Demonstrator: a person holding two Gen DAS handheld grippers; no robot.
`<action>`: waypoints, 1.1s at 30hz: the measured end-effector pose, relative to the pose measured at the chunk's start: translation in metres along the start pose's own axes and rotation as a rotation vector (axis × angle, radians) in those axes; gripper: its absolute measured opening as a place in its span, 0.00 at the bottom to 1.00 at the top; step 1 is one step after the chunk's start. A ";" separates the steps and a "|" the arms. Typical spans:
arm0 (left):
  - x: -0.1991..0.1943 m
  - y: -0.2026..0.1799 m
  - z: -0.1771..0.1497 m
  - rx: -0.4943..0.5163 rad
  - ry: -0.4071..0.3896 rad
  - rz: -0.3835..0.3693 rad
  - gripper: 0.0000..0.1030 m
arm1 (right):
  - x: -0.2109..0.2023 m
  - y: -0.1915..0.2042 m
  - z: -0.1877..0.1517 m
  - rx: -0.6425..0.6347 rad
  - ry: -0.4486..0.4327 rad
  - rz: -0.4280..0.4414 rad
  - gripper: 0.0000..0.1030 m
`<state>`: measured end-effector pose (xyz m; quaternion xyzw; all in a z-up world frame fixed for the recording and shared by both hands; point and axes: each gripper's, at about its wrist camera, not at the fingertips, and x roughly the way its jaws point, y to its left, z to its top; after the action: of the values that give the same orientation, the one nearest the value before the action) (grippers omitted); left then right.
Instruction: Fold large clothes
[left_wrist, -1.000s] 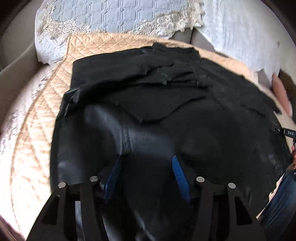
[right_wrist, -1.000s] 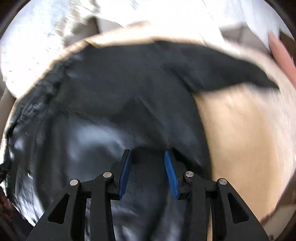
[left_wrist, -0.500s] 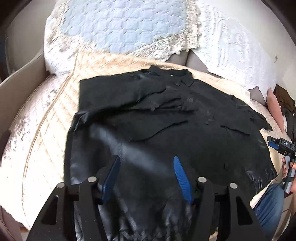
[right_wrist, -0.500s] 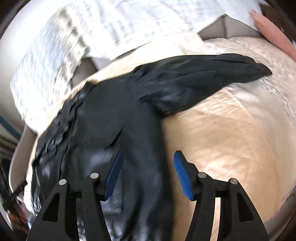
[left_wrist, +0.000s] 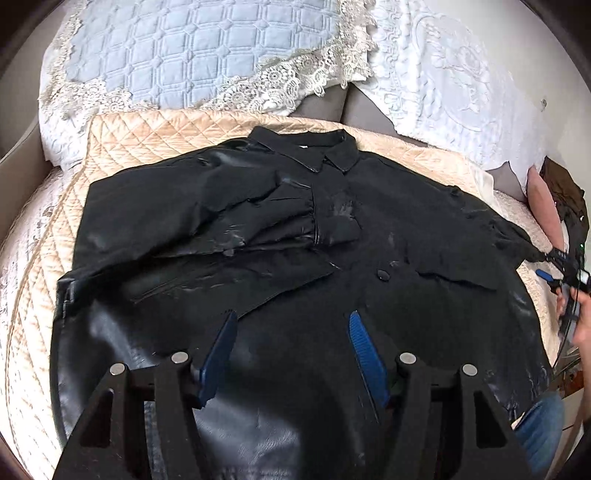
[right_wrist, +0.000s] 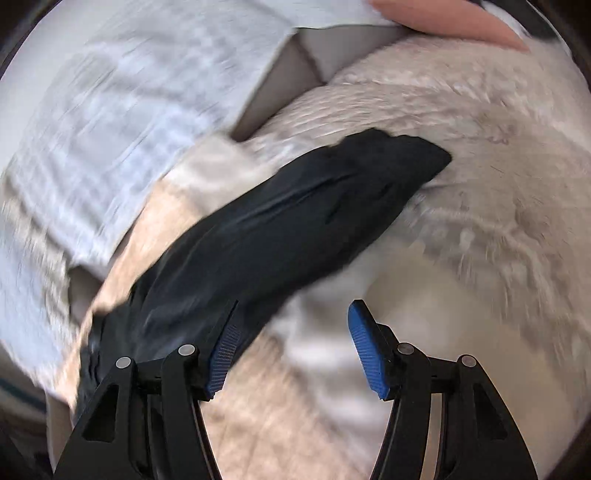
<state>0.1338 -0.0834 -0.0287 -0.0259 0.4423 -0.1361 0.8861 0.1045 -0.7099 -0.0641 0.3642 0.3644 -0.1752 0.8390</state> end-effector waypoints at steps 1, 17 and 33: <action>0.003 -0.001 0.001 0.003 0.005 0.003 0.63 | 0.008 -0.008 0.008 0.038 -0.004 -0.001 0.58; 0.024 0.020 0.011 -0.021 0.011 0.029 0.63 | 0.017 0.024 0.057 -0.049 -0.128 0.000 0.04; 0.018 0.051 0.054 -0.039 -0.130 -0.034 0.63 | 0.023 0.286 -0.108 -0.589 0.124 0.352 0.06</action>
<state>0.1981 -0.0434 -0.0180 -0.0594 0.3861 -0.1405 0.9098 0.2282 -0.4382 0.0066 0.1737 0.3812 0.1074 0.9016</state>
